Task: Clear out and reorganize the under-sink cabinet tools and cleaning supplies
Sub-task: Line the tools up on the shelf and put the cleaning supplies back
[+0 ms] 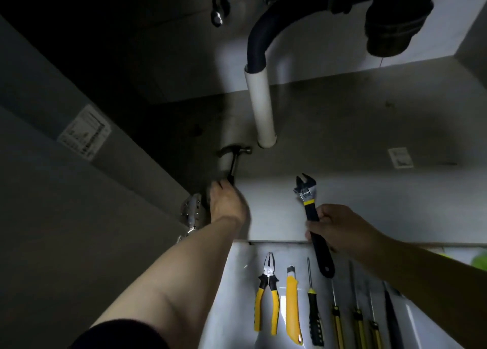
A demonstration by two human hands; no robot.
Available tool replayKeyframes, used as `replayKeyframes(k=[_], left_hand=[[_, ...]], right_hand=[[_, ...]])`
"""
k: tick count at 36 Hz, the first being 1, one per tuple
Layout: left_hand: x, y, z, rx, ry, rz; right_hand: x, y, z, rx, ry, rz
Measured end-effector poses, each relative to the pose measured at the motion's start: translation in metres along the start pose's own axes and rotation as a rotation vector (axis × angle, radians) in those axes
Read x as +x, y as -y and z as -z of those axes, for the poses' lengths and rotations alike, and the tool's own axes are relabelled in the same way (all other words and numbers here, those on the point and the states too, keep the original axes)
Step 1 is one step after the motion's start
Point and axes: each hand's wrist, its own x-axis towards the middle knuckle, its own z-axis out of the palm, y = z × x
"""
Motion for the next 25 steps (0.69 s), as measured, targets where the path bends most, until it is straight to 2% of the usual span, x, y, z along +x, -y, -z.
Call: replayKeyframes(k=[4,9,13,16,25], left_hand=[[0.003,-0.004,0.0,0.041,-0.009,0.034],[0.012,-0.007,0.008,0.181,-0.013,-0.031],[0.02,-0.009,0.013,0.279,0.076,-0.081],[0.024,-0.009,0.013,0.362,0.085,-0.103],[0.025,-0.004,0.014,0.405,0.079,-0.108]], right_hand=[[0.006,0.0,-0.004,0.022,-0.009,-0.005],[0.016,-0.009,-0.008,0.061,-0.032,-0.039],[0.026,-0.019,-0.009,0.019,-0.048,-0.04],[0.031,-0.024,-0.008,-0.02,-0.037,-0.041],[0.033,-0.031,-0.007,-0.09,-0.03,-0.047]])
